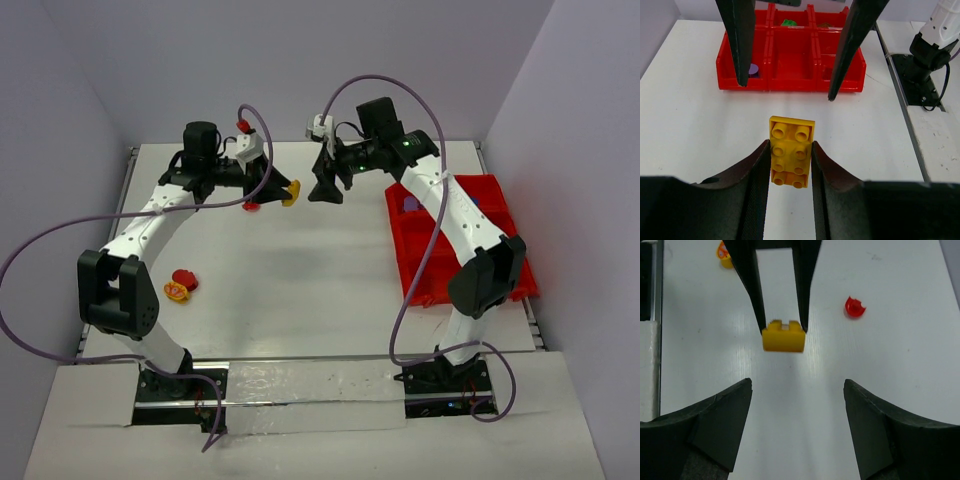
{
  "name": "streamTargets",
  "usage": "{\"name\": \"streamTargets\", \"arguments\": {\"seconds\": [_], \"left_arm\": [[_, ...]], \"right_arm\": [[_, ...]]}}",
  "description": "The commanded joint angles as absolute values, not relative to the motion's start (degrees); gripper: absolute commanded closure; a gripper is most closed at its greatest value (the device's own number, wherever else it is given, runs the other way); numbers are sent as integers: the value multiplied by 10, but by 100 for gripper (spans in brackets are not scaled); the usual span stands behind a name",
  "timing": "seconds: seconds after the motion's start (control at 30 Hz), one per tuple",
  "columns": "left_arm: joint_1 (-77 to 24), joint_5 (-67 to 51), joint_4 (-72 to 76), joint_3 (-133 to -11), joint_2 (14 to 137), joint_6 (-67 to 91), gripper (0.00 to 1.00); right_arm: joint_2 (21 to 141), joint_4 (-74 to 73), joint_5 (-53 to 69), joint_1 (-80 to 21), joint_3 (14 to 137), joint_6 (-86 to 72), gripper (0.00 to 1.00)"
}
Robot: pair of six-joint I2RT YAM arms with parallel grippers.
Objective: Sort the legos into containers by color
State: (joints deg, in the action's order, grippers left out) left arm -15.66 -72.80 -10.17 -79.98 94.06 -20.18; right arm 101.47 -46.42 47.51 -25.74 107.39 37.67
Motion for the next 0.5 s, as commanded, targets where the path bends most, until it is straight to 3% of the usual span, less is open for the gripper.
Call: {"name": "streamTargets", "arguments": {"seconds": [0.0,0.47], "left_arm": [[-160,-756,-144,-828,947,-266,95],[-163,-755,-176,-845,955,-295,95]], "right_arm": [[1024,-449,505,-276,1119,394,21],[1070,-472,508,-306,1149,403,32]]}}
